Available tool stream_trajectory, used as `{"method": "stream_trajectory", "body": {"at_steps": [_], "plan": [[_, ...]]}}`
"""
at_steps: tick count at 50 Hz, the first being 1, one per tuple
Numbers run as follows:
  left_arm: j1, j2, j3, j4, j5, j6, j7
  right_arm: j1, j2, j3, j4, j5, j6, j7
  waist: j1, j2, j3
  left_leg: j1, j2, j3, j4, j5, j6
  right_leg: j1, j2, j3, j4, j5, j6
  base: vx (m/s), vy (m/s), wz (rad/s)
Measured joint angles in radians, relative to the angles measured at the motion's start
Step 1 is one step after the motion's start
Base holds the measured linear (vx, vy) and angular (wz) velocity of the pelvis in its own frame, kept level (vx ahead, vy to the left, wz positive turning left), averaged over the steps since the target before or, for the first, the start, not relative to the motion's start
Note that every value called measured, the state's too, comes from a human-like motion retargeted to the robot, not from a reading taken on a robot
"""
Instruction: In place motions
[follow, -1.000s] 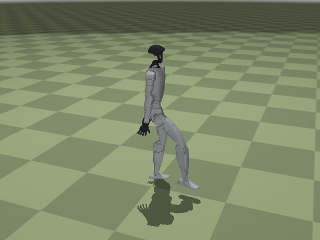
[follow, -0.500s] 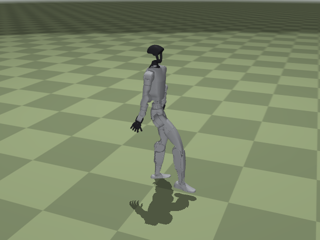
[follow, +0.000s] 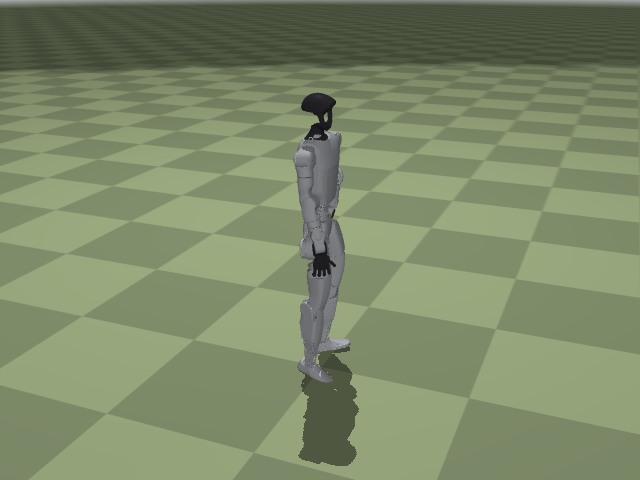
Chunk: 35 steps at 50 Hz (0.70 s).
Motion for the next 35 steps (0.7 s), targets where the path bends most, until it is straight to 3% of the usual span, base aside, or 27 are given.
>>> {"method": "stream_trajectory", "body": {"at_steps": [8,10,17,23,35], "plan": [[-0.045,-0.014,-0.177,-0.211,0.175,-0.059,-0.036,0.092,-0.008,-0.086,0.204,0.049,0.07,-0.032,0.111,-0.043,0.039,0.014,-0.007,0.016,-0.003,0.039,-0.049,0.003,-0.02,-0.006,0.003,-0.018,-0.008,-0.04,-0.12,0.15],[-0.052,-0.03,-0.179,-0.234,0.163,-0.07,-0.013,0.11,-0.011,-0.108,0.215,0.072,0.064,-0.054,0.106,-0.042,0.049,0.012,-0.003,0.017,0.019,0.049,-0.028,0.005,-0.026,-0.012,-0.001,-0.019,-0.009,-0.07,-0.01,0.3],[0.006,-0.049,-0.124,-0.152,0.099,-0.088,0.021,0.152,-0.031,-0.144,0.237,0.088,0.072,-0.08,0.07,-0.013,-0.001,0.032,-0.003,-0.01,-0.01,0.035,-0.016,-0.011,-0.018,0.007,-0.004,-0.016,-0.008,0.07,0.05,-0.16],[0.043,-0.022,-0.045,-0.011,0.064,-0.041,0.031,0.128,-0.033,-0.155,0.252,0.136,0.095,-0.066,0.019,0.017,-0.046,0.042,0.003,0.04,-0.062,0.035,-0.027,-0.033,-0.009,0.007,-0.004,-0.013,-0.001,0.07,0.09,-0.13],[0.031,-0.008,0.039,-0.007,-0.05,0.016,-0.058,0.124,0.002,-0.123,0.218,0.115,0.065,-0.038,0.064,-0.035,-0.043,0.068,-0.045,0.008,-0.083,0.016,0.0,-0.015,-0.046,0.005,0.024,-0.016,0.018,0.05,0.14,0.05]]}}
